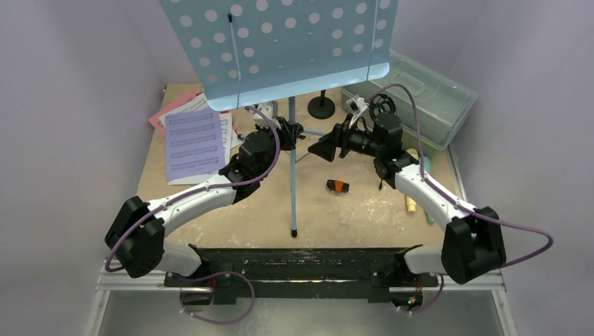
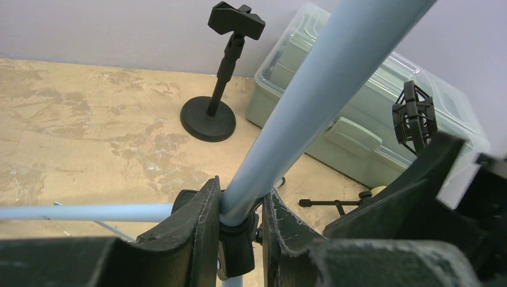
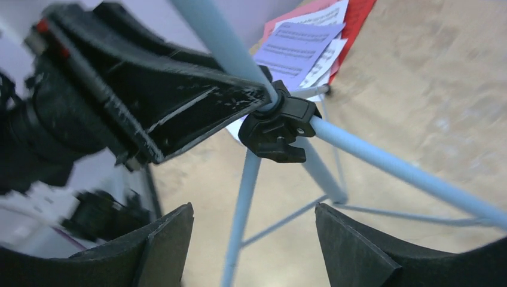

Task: Pack up the instrument practice props
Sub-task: Unscrew the knob on the music stand.

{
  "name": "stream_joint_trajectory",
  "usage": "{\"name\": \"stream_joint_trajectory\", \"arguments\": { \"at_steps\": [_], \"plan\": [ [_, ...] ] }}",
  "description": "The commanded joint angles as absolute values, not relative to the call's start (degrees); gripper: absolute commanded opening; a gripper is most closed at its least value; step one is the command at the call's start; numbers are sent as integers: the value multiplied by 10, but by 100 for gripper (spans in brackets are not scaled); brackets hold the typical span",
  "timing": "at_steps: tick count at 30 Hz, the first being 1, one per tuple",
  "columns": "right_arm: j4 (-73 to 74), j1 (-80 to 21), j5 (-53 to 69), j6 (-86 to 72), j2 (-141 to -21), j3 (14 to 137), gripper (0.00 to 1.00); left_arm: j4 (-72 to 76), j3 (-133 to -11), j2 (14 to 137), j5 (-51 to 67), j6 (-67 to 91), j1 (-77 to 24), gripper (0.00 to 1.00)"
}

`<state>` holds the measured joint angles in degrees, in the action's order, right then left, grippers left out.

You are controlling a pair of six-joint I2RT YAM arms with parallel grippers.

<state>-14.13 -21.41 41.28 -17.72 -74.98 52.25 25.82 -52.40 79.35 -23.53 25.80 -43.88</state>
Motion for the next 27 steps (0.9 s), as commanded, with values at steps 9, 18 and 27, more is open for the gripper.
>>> {"name": "stream_joint_trajectory", "arguments": {
  "at_steps": [9, 18, 27],
  "plan": [
    [-342, -216, 345, -648, -831, 487, 69, 250, -542, 782, -226, 319, -436, 0],
    [-339, -235, 325, -683, -875, 514, 63, 251, -543, 785, -225, 318, -435, 0],
    [-366, -243, 304, -696, -887, 520, 54, 250, -539, 782, -224, 323, -435, 0]
  ]
}}
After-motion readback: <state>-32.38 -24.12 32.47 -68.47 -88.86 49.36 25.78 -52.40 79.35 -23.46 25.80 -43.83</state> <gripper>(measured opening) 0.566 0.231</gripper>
